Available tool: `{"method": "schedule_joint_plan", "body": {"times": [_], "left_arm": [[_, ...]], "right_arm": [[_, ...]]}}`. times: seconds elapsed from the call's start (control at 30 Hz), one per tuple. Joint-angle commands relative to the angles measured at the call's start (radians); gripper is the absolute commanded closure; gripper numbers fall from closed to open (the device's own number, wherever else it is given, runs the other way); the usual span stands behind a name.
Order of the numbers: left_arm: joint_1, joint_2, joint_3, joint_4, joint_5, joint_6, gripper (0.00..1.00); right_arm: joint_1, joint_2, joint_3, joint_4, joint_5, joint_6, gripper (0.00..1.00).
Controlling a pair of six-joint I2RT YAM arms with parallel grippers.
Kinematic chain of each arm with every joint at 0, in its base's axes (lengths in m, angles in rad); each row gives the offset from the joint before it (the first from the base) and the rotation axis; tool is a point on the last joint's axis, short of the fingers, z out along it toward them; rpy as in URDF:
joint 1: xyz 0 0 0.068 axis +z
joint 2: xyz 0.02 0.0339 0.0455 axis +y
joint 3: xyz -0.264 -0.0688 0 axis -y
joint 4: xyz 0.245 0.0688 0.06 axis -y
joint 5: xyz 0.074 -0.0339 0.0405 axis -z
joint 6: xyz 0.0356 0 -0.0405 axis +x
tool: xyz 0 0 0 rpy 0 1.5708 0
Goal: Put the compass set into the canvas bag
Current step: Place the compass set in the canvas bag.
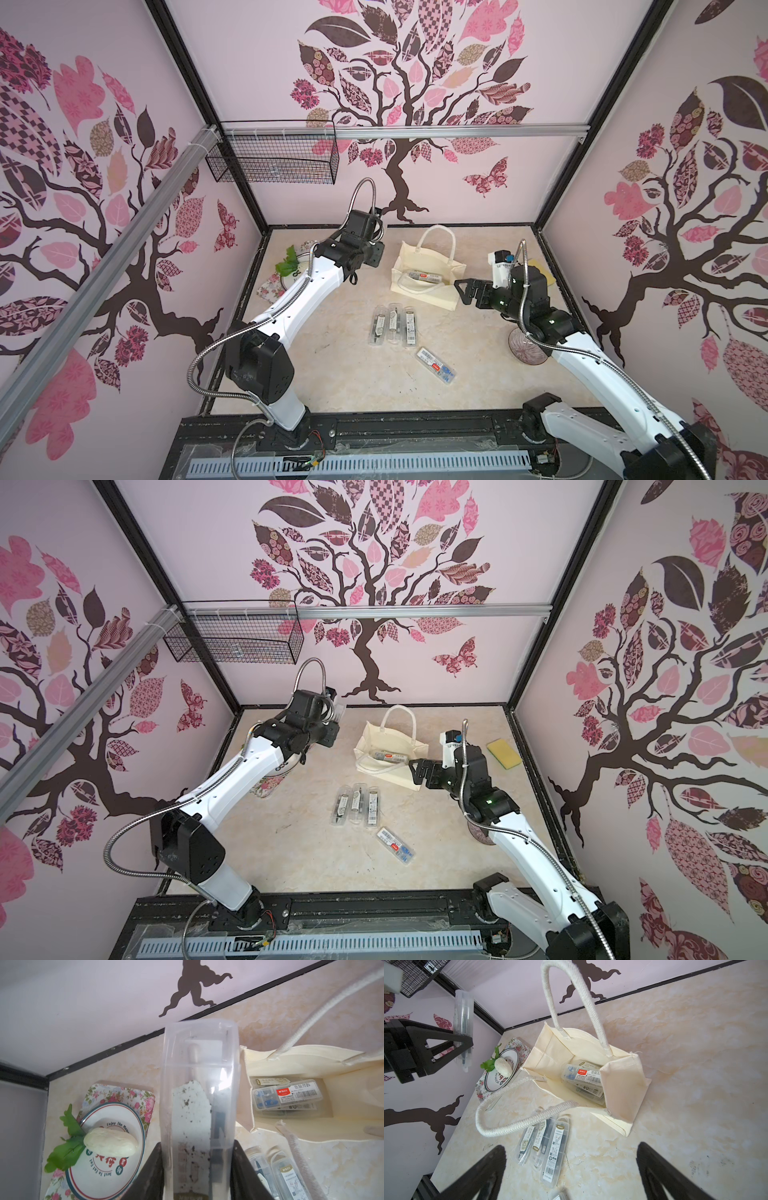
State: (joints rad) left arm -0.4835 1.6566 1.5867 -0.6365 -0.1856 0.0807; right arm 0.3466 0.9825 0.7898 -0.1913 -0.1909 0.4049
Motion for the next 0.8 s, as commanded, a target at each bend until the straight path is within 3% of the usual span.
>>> {"method": "schedule_joint_plan", "body": {"times": [0.0, 0.3, 0.47, 0.77], "left_arm": [[-0.008, 0.027, 0.067, 0.082, 0.09, 0.181, 0.74], [-0.112, 0.1, 0.046, 0.215, 0.107, 0.545, 0.77], [-0.175, 0.157, 0.061, 0.279, 0.06, 0.645, 0.78], [-0.239, 0.242, 0.074, 0.26, 0.092, 0.752, 0.77]], "right_arm": [[0.0, -0.027, 0.003, 0.016, 0.017, 0.006, 0.0], [0.0, -0.057, -0.018, 0.027, 0.045, 0.017, 0.0], [0.0, -0.072, -0.029, 0.028, 0.05, 0.019, 0.0], [0.0, -0.09, -0.042, 0.016, 0.064, 0.014, 0.0]]}}
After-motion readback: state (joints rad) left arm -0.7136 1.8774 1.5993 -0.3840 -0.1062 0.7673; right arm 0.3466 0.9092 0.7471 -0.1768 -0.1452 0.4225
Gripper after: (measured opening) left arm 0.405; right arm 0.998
